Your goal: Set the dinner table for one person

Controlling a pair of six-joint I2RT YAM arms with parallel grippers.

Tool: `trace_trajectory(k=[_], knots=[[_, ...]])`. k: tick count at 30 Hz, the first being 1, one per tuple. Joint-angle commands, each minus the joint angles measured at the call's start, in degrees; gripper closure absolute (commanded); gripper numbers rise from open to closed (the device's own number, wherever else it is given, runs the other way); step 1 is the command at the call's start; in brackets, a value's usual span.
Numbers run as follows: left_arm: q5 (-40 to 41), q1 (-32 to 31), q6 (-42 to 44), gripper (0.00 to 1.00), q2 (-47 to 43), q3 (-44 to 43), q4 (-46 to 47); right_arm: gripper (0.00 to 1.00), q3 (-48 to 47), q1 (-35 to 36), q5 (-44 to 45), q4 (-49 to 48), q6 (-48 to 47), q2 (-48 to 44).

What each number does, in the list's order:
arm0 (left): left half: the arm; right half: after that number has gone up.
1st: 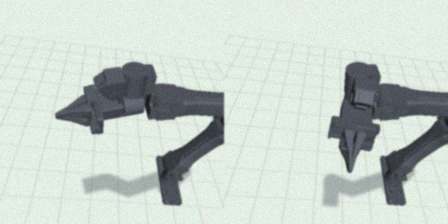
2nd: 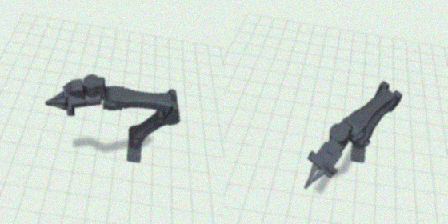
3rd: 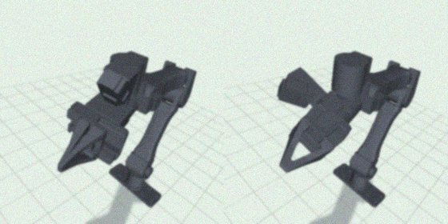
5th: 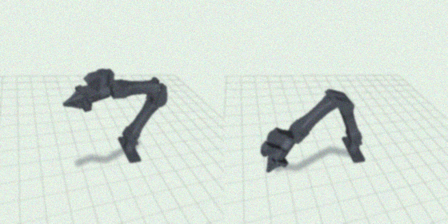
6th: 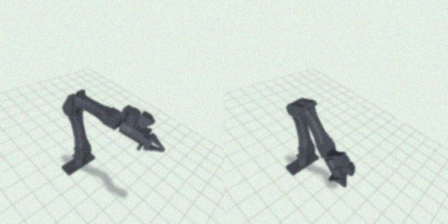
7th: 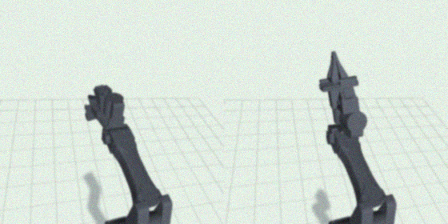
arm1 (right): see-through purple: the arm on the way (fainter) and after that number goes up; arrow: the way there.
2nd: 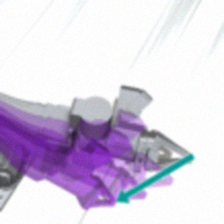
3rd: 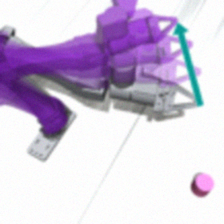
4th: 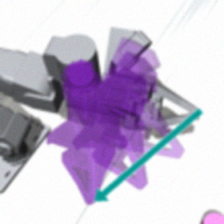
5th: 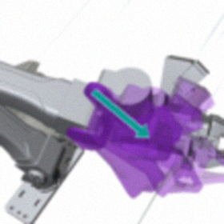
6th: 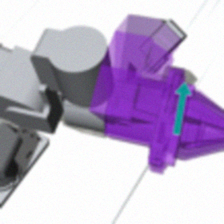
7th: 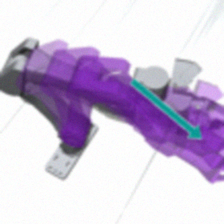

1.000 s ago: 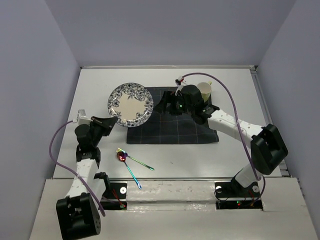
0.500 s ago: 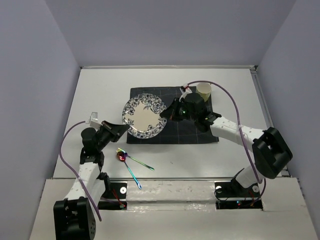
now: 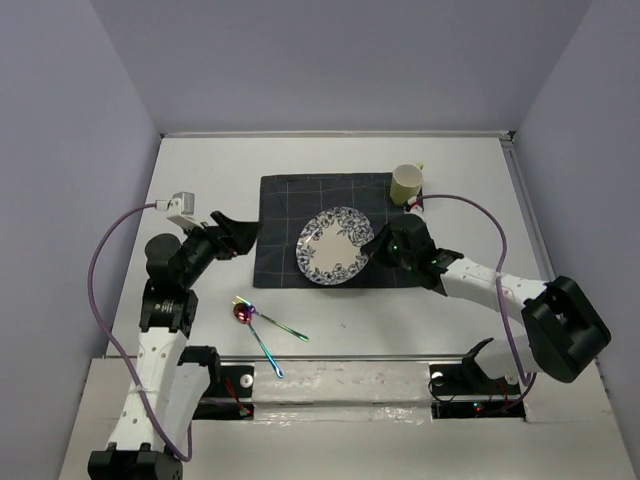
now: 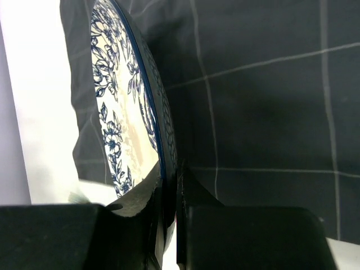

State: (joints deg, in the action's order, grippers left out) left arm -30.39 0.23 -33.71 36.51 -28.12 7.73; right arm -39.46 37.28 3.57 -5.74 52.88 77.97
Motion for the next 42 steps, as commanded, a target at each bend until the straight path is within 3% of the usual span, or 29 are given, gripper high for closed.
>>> trace_trajectory(k=[1, 16, 29, 34, 36, 40, 42], knots=[[7.09, -7.07, 11.56, 0.01, -0.74, -6.42, -9.12, 1.00, -4.13, -1.76, 3.90, -11.31, 4.95, -2.05], [10.79, -13.85, 14.55, 0.01, -4.25, -6.95, -12.21, 1.00, -10.19, -6.08, 4.52, -20.01, 10.40, 10.00], [11.06, -15.26, 14.47, 0.01, -4.43, -6.86, -12.30, 1.00, -6.95, -6.69, 0.30, -23.97, 13.65, 16.95], [11.14, -15.26, 14.38, 0.01, -4.61, -6.69, -12.30, 0.67, -5.45, -6.69, 0.64, -19.68, 12.86, 16.51], [11.06, -15.17, 14.29, 0.01, -4.34, -6.69, -12.30, 0.48, -4.93, -6.69, 1.26, -16.52, 11.98, 15.28], [11.49, -15.17, 14.20, 0.01, -4.69, -6.69, -12.47, 0.31, -5.18, -6.69, 0.91, -12.03, 9.79, 14.40], [11.58, -15.08, 14.12, 0.01, -4.43, -6.77, -12.47, 0.28, -5.27, -6.69, 1.17, -9.05, 8.12, 13.70]])
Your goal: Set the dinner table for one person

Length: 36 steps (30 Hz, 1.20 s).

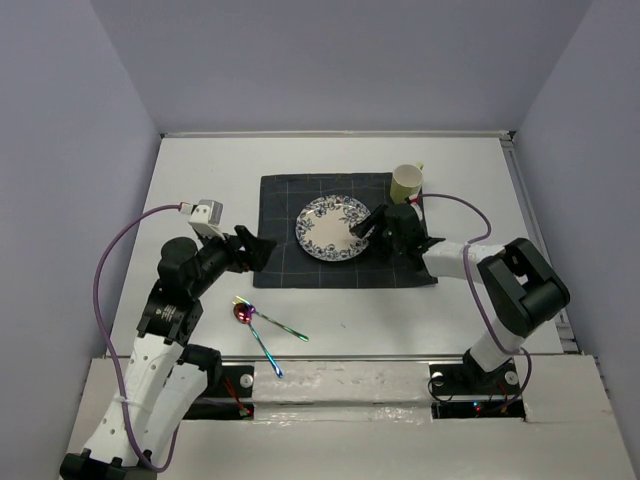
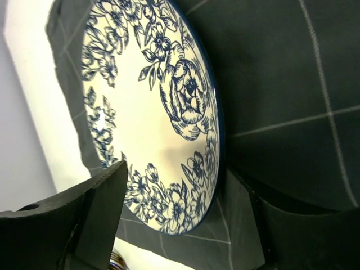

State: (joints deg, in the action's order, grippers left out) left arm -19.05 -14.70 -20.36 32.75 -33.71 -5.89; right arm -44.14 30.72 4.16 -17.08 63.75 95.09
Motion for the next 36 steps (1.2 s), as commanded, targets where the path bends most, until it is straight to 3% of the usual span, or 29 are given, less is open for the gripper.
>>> trace_trajectory(k=[1, 7, 15, 16, 18, 21, 24, 27, 36], knots=[[0.24, -0.07, 0.76, 0.01, -0.41, -1.27, 1.14, 0.23, -0.60, -0.13, 0.76, 3.10, -3.27, -3.77], [0.94, 0.55, 0.67, 0.01, -0.67, -1.35, 1.06, 0.08, 0.37, -0.13, 1.11, 9.95, -8.10, -7.53], [4.90, 0.99, 1.29, 0.01, -0.06, -3.20, -0.09, 0.09, 3.88, 5.21, 4.19, 16.47, -14.00, -18.35], [5.07, 0.99, 1.20, 0.01, -0.14, -3.20, 0.00, 0.20, 3.89, 6.88, 4.71, 16.47, -14.35, -18.97], [5.77, 0.90, 1.28, 0.01, -0.32, -3.55, 0.35, 0.32, 2.05, 14.25, 6.37, 16.64, -16.10, -18.72], [8.41, 0.81, 2.60, 0.01, 0.47, -4.86, -0.43, 0.70, -4.60, 25.33, 10.85, 17.95, -18.55, -12.86], [10.52, 0.81, 2.96, 0.01, -0.41, -4.96, -0.61, 0.82, -11.65, 33.77, 12.79, 20.68, -22.86, -5.99], [13.24, 0.81, 3.05, 0.01, -0.41, -5.48, -1.58, 0.78, -24.45, 39.84, 14.46, 24.54, -27.79, 3.41], [28.26, 1.07, -1.96, 0.01, -1.29, -6.80, -5.18, 0.59, -39.96, 46.54, 14.82, 31.23, -31.93, 19.25]])
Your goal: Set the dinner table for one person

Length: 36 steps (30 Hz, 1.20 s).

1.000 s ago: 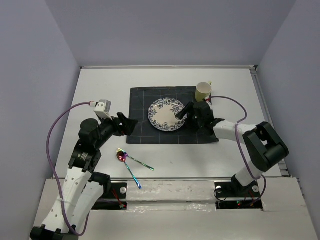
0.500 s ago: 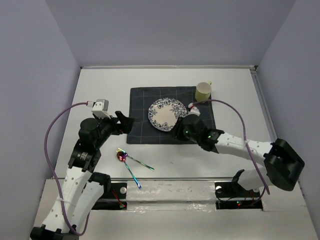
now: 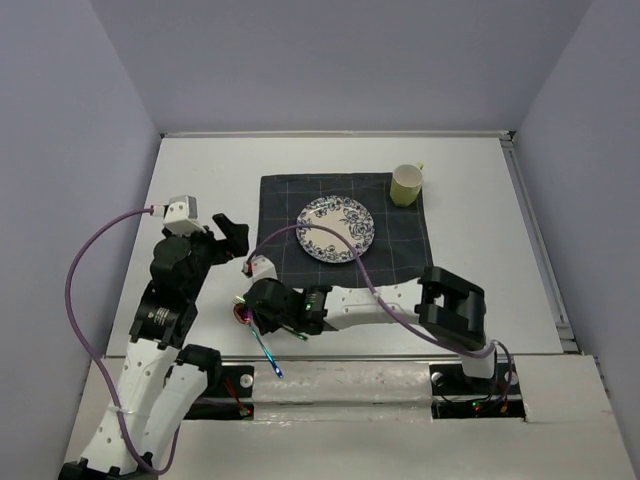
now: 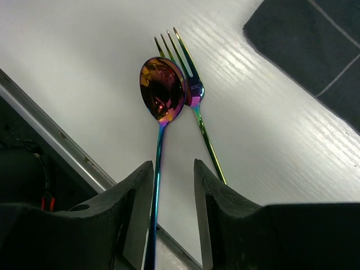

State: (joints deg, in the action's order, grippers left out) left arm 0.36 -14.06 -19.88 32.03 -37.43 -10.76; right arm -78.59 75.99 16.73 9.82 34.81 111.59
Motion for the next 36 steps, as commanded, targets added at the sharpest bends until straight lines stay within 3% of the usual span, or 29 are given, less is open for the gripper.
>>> trace_trajectory(k=[1, 5, 12, 15, 20, 25, 29, 36], knots=[[9.74, 0.53, -2.88, 0.01, -0.83, -3.26, -0.66, 0.58, -6.39, 1.97, 2.51, 4.85, -2.99, 3.54], [15.53, 0.53, -5.34, 0.01, -0.22, -4.84, -3.29, 0.59, -10.18, 3.47, 2.26, 7.22, -2.82, 7.23], [32.50, 0.53, -12.46, 0.01, -2.14, -8.18, -10.15, 0.64, -14.66, 5.58, 3.57, 10.83, -1.94, 12.51], [32.34, 0.53, -12.20, 0.01, -3.12, -8.19, -9.98, 0.71, -15.63, 6.19, 4.10, 12.49, -1.41, 14.00], [31.46, 0.62, -11.59, 0.01, -3.29, -8.01, -9.45, 0.99, -18.17, 7.33, 5.24, 13.73, -1.41, 15.50], [31.37, 0.53, -11.50, 0.01, -3.11, -8.10, -9.54, 1.00, -19.24, 7.33, 7.96, 15.14, -0.44, 13.40], [31.54, 0.53, -12.55, 0.01, -2.86, -8.45, -9.71, 1.00, -17.92, 7.33, 15.32, 14.44, -0.35, 7.34], [28.82, 0.53, -11.42, 0.01, -3.29, -8.80, -9.28, 1.00, -8.00, 1.63, 20.01, 10.74, -0.97, -5.67]])
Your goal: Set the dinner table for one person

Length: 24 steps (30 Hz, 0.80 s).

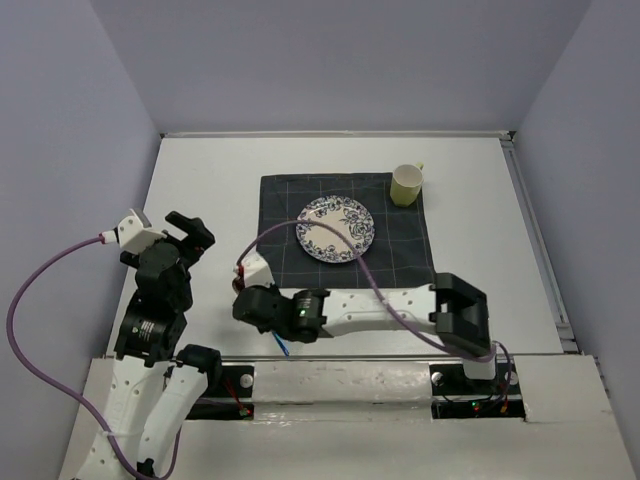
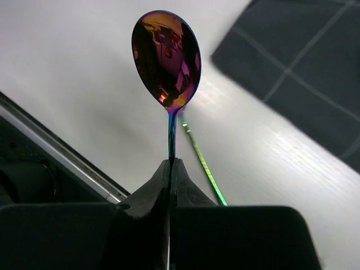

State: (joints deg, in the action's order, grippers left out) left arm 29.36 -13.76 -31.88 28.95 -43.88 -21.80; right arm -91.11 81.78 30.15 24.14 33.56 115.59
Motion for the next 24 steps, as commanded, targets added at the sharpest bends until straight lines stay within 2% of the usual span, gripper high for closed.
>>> trace_trajectory(k=[1, 6, 8, 11, 15, 24], knots=[[-2.01, 0.22, 1.11, 0.01, -0.47, -1.92, 2.02, 1.00, 6.19, -5.48, 6.85, -4.44, 0.19, -11.25], [-8.25, -0.39, 5.23, 0.01, -0.39, -0.34, 4.31, 1.00, 18.39, -19.09, 7.91, -6.12, -1.30, -23.18], [-10.37, -0.39, 6.30, 0.01, -0.82, 0.19, 5.01, 1.00, 22.79, -25.75, 8.43, -8.66, -4.45, -26.45], [-10.99, -1.09, 6.92, 0.01, -0.65, 0.72, 5.45, 1.00, 25.80, -31.66, 5.89, -10.60, -7.19, -28.13], [-11.70, -1.27, 7.27, 0.01, -1.00, 0.99, 5.72, 1.00, 27.65, -39.31, 4.22, -13.06, -11.14, -28.05], [-12.49, -1.97, 7.71, 0.01, -0.74, 1.43, 6.16, 1.00, 25.81, -47.76, -1.84, -16.23, -14.58, -21.30]])
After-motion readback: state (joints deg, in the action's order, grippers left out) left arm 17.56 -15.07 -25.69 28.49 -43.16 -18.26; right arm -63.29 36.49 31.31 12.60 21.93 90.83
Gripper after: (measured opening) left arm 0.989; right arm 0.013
